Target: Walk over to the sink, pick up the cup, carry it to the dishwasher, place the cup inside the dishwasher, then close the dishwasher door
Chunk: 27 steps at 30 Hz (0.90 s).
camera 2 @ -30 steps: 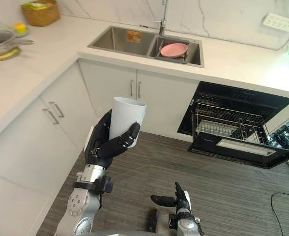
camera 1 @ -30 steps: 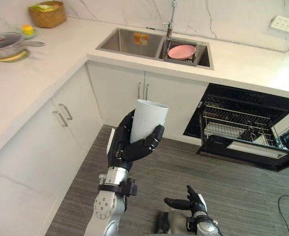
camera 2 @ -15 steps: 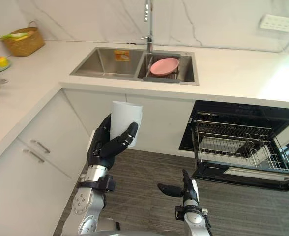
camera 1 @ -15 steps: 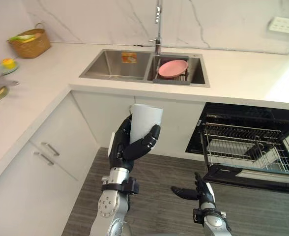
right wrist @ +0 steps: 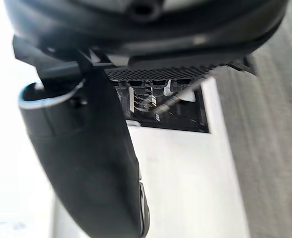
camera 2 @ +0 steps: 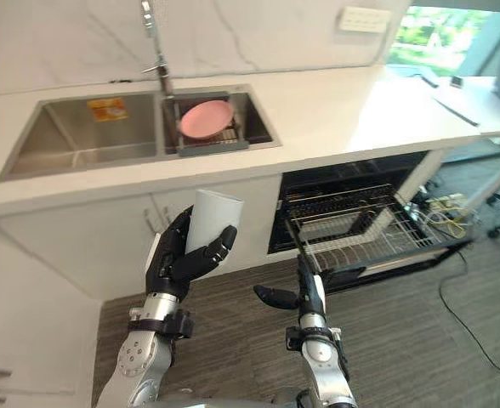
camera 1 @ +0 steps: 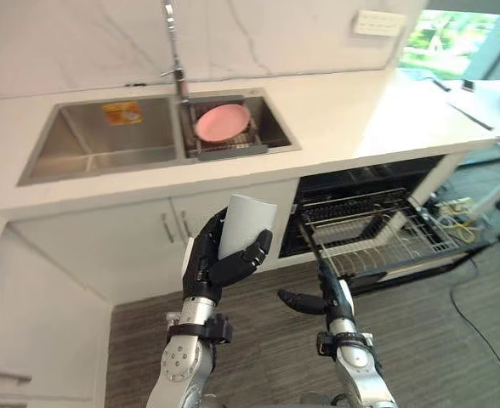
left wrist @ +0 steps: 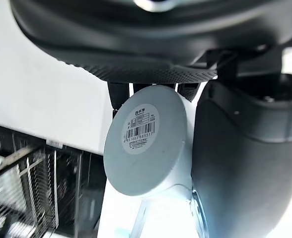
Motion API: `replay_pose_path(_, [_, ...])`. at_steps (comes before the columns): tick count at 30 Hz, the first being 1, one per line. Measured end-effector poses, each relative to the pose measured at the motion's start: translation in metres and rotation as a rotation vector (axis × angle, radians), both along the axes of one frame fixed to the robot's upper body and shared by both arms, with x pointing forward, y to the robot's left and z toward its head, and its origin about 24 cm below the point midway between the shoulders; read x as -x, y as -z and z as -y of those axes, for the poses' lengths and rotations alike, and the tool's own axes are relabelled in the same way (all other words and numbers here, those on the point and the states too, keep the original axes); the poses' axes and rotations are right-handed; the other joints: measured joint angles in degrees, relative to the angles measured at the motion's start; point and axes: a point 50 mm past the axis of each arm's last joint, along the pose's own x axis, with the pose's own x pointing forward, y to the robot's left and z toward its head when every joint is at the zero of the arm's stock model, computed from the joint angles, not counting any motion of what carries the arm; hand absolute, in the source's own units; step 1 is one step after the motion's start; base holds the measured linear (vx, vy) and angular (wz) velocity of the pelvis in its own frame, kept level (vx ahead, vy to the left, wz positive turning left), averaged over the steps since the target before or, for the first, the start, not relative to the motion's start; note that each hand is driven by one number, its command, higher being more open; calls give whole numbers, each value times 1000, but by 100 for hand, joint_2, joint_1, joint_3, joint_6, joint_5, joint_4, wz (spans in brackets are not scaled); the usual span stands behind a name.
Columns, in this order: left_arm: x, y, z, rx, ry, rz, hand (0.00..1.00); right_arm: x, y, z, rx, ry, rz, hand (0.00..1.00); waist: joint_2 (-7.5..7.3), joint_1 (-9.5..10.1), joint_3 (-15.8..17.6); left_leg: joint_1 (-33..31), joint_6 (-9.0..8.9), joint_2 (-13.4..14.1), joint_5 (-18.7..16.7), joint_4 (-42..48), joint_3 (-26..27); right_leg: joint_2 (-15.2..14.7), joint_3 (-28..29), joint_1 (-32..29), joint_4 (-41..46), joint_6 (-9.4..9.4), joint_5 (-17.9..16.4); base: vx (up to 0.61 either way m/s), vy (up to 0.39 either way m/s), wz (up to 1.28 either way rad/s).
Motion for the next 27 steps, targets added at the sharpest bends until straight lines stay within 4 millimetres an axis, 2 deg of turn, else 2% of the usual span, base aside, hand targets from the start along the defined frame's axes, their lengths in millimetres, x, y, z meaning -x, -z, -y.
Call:
replay_pose_path(1, [-1,-1,-1,-9,-6,5,0,-3,-7,-2,3,-11,34,100,9,-32,6,34,-1,86,0,-5,108,51,-252,-120,-366,-45,57,123,-138,-45])
replay_pose_path(2, [-2,-1,-2,-18,-12,9,0,-5,-12,-3,0,-14,59,100,-12,-99,-2,38,-7,115,-4,5,122,125,-411,-135,-871,-142,332,179,-183,-32])
replay_pose_path(3, [-3,-1,-3,-25,-21,9,0,-7,-18,-4,0,-14,84,100,-4,-173,-9,65,-61,102,-44,23,49,222,-453,-43,-1165,-220,885,174,-163,-29])
replay_pose_path(4, [-4,0,-2,-17,-29,3,0,-9,-26,1,19,-16,119,100,154,-197,8,145,-111,271,-63,-15,-46,433,-405,145,-1435,-331,995,162,-123,-36])
replay_pose_path(6, [-7,-3,2,1,-34,18,0,-10,-41,6,44,-21,188,100,269,-194,3,306,-176,403,-77,-118,-144,667,-295,240,-1572,-390,1006,184,-157,-49])
replay_pose_path(8, [-11,-9,6,-10,-28,51,0,-8,-60,14,67,-13,273,100,352,-278,16,332,-343,580,-124,125,-266,857,-267,436,-1745,-438,978,135,-135,-28])
replay_pose_path(10, [-13,-10,6,-18,-29,59,0,-6,-71,15,63,-1,334,100,402,-291,77,184,-425,816,-171,1081,-359,1010,-172,805,-1986,-474,986,93,-78,-29])
replay_pose_path(12, [-13,-11,4,-12,-45,63,0,-2,-84,14,58,-7,397,100,545,-255,141,-196,-726,1134,90,2490,-587,1173,-14,1227,-2228,-560,949,109,-32,-40])
replay_pose_path(13, [-13,-12,3,-7,-61,70,0,-3,-91,11,47,-15,439,100,552,-222,140,-463,-806,1150,67,2957,-769,1193,119,1272,-2287,-641,915,96,20,-41])
replay_pose_path(14, [-13,-13,2,-5,-64,75,0,-3,-95,9,43,-22,458,100,564,-207,133,-582,-801,1098,-64,2965,-851,1179,180,1263,-2294,-651,910,126,43,-48])
replay_pose_path(16, [-14,-15,2,2,-76,82,0,-3,-101,9,30,-20,492,100,526,-126,159,-896,-650,672,-456,2277,-1122,1033,409,1253,-2319,-637,913,122,58,-49])
replay_pose_path(18, [-14,-15,2,4,-85,81,0,-4,-101,9,22,-17,489,100,524,-90,161,-995,-642,379,-451,1529,-1447,952,551,1269,-2339,-546,965,125,119,-47])
replay_pose_path(19, [-14,-15,1,3,-90,82,0,-4,-100,9,21,-17,488,100,534,-91,155,-979,-645,172,-257,788,-1769,905,665,1268,-2338,-427,992,172,199,-58])
replay_pose_path(20, [-14,-16,1,1,-98,84,0,-3,-100,9,22,-20,485,100,606,-89,115,-874,-574,112,512,156,-1921,925,802,1272,-2327,-333,963,160,194,-57])
replay_pose_path(21, [-14,-16,1,-11,-102,85,0,-3,-98,10,24,-21,478,100,584,-89,112,-765,-410,96,724,25,-1860,934,872,1307,-2336,-290,946,170,186,-47])
replay_pose_path(23, [-14,-17,-1,-33,-101,92,0,-1,-95,7,-12,-15,462,100,327,-135,96,-517,-312,-86,825,-292,-1714,739,974,1377,-2415,-169,931,163,163,-23])
replay_pose_path(27, [-13,-18,-2,-56,-97,101,0,-1,-95,4,-76,-19,462,100,285,-118,89,-82,-195,-313,979,-857,-1514,533,1105,1550,-2608,-25,934,84,113,-17])
